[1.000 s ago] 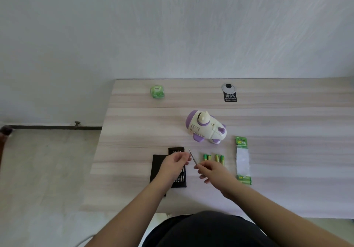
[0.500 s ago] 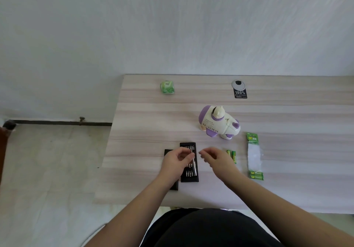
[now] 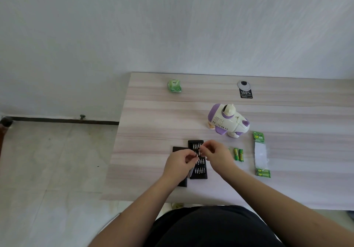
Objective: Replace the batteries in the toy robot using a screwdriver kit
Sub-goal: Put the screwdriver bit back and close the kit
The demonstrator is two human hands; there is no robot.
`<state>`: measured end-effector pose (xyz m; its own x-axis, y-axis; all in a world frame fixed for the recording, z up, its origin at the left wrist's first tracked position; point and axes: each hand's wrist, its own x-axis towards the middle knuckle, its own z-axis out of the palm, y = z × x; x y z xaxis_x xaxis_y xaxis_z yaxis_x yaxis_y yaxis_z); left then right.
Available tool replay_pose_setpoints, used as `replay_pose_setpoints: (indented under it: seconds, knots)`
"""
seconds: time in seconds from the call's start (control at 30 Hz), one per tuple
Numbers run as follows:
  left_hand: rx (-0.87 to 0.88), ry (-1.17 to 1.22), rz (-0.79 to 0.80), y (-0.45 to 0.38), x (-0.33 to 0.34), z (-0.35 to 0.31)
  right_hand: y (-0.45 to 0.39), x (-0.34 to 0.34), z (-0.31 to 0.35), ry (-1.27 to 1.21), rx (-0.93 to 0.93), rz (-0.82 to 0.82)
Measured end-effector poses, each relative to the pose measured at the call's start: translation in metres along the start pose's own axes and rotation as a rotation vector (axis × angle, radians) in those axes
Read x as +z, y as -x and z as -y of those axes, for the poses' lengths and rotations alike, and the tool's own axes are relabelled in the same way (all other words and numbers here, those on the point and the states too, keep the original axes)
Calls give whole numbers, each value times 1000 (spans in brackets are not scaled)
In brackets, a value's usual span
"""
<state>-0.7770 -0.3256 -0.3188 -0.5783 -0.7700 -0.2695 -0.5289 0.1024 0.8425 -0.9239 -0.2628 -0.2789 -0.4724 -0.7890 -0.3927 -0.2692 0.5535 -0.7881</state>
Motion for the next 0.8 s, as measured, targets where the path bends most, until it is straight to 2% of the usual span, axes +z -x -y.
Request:
replay_pose_setpoints:
  seconds: [0.1,0.27,0.5,0.8]
  knots:
    - [-88,-30,-45,2,3,13,-7,-3,-8,-13,34,-20]
    - [-233,-1,-118,-1,8,27,-6,-9,-30,223,19,121]
    - [-295,-62,-99,-10,24,17,-2,0,-62,479,-70,361]
    - [-339,-220,-156,-27,39,3,-3,-4,-80,591,-311,473]
